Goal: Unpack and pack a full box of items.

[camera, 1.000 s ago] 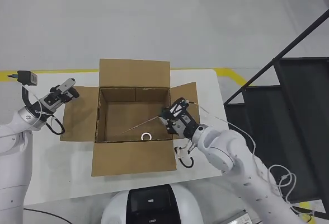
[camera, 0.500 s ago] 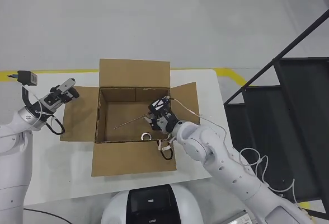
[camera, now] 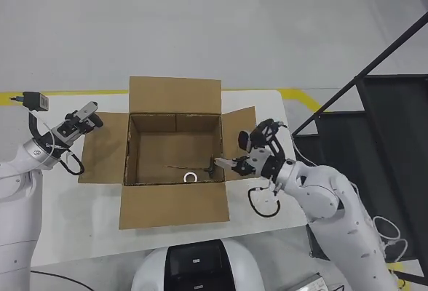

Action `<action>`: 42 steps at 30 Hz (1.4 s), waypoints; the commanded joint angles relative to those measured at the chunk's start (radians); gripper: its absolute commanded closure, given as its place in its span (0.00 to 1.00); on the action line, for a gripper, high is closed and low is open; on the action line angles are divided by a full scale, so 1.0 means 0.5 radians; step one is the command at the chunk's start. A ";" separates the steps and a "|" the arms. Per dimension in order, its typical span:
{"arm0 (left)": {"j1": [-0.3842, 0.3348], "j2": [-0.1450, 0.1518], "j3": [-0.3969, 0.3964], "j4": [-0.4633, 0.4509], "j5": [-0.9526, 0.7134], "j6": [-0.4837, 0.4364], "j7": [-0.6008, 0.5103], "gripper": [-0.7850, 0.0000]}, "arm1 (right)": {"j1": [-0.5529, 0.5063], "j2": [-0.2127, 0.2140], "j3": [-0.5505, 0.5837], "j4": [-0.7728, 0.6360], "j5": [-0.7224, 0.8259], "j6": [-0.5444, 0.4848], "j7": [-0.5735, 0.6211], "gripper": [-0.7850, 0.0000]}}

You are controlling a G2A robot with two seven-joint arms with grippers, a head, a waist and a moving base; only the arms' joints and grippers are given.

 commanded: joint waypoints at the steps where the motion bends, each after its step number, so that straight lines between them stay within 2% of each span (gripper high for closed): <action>1: 0.000 0.000 0.000 0.000 0.000 0.000 0.000 0.00 | -0.117 0.016 0.239 -0.040 0.075 -0.056 -0.023 0.00; 6: 0.000 0.000 0.000 0.000 0.000 0.000 0.000 0.00 | -0.286 0.036 0.583 0.049 0.119 -0.065 -0.101 0.00; 9: 0.000 0.000 0.000 0.000 0.000 0.000 0.000 0.00 | -0.295 0.045 0.681 0.205 0.204 -0.061 -0.070 0.00; 12: 0.000 0.000 0.000 0.000 0.000 0.000 0.000 0.00 | -0.264 0.053 0.695 0.358 0.139 -0.018 -0.026 0.00; 15: 0.000 0.000 0.000 0.000 0.000 0.000 0.000 0.00 | -0.215 0.058 0.606 0.516 -0.069 0.039 -0.001 0.02; 18: 0.000 0.000 0.000 0.000 0.000 0.000 0.000 0.00 | -0.153 0.056 0.475 0.672 -0.304 0.103 -0.014 0.22; 23: 0.000 0.000 0.000 0.000 0.000 0.000 0.000 0.00 | -0.057 0.041 0.269 0.902 -0.529 0.239 -0.073 0.33; 31: 0.000 0.000 0.000 0.000 0.000 0.000 0.000 0.00 | 0.032 0.022 0.021 1.071 -0.709 0.246 -0.099 0.35; 35: 0.000 0.000 0.000 0.000 0.000 0.000 0.000 0.00 | 0.051 0.015 -0.060 1.106 -0.768 0.248 -0.107 0.44; 42: 0.000 0.000 0.000 0.000 0.000 0.000 0.000 0.00 | 0.102 0.000 -0.165 1.178 -0.782 0.292 -0.093 0.52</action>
